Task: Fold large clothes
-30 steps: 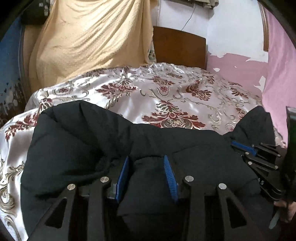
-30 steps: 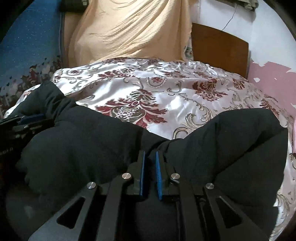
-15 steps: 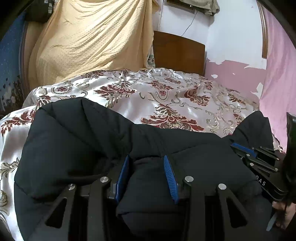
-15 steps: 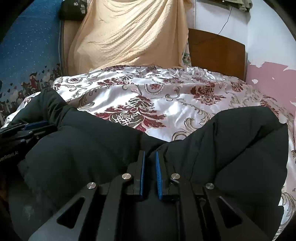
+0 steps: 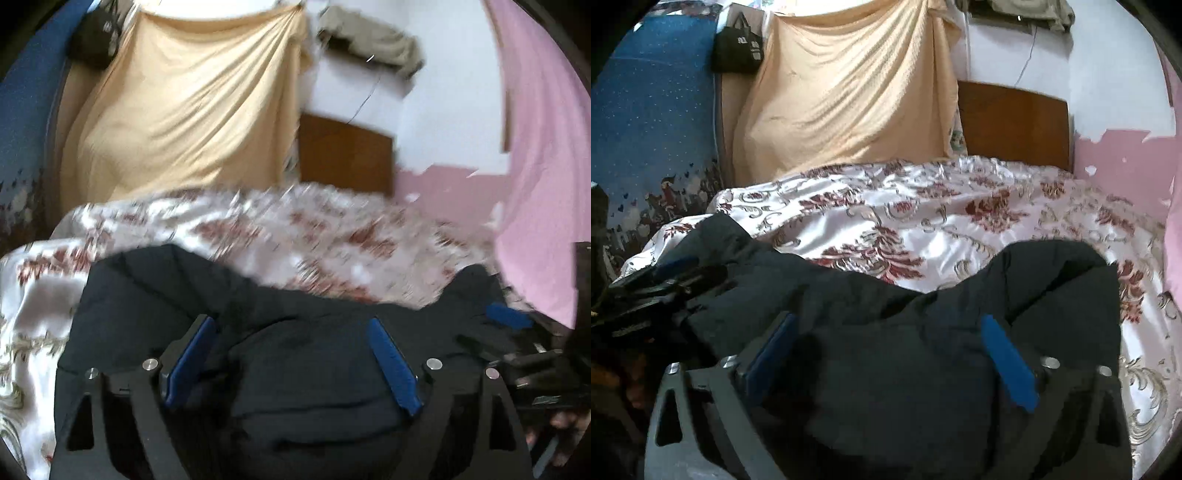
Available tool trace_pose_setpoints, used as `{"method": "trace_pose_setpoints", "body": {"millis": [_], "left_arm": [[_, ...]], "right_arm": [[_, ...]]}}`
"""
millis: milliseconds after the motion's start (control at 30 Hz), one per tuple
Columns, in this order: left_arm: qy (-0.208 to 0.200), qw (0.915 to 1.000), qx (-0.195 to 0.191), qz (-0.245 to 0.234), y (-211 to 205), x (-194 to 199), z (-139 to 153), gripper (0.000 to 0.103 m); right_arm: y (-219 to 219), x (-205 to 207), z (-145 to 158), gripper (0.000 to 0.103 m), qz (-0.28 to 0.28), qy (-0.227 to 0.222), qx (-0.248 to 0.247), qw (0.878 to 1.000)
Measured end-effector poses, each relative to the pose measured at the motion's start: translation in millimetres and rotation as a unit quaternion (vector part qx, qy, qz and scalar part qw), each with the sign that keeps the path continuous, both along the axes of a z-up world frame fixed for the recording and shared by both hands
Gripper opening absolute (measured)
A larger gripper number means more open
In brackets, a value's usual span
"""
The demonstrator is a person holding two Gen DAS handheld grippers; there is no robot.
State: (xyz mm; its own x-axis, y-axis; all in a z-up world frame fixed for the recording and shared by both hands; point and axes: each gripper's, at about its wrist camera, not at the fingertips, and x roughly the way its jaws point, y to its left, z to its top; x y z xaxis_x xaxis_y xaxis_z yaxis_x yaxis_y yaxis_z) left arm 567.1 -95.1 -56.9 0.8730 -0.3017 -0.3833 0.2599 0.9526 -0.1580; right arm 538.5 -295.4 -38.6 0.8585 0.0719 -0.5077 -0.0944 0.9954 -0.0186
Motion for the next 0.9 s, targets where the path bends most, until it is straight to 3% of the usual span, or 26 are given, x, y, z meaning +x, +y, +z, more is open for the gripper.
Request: {"method": "trace_pose_setpoints", "body": {"millis": [67,133,267,433,900], "left_arm": [[-0.002,0.9997,0.024,-0.006,-9,-1,1,0.088],[0.047,0.9963,0.069,0.018,-20,15,-9,0.09],[0.102,0.9934,0.051,0.015,-11,32,-19,0.09],[0.112,0.9899,0.085,0.021,-21,35,-26,0.094],[0.117,0.99,0.077,0.015,-20,33,-31,0.103]], "right_arm": [[4,-1,0,0.099,-0.001,-0.002,-0.015,1.0],[6,3,-5,0.099,-0.007,0.013,-0.027,1.0],[2,11,-16,0.099,-0.029,0.037,-0.05,0.998],[-21,24,-31,0.101,-0.03,0.079,0.009,0.996],[-17,28,-45,0.102,-0.042,0.084,0.004,0.996]]}}
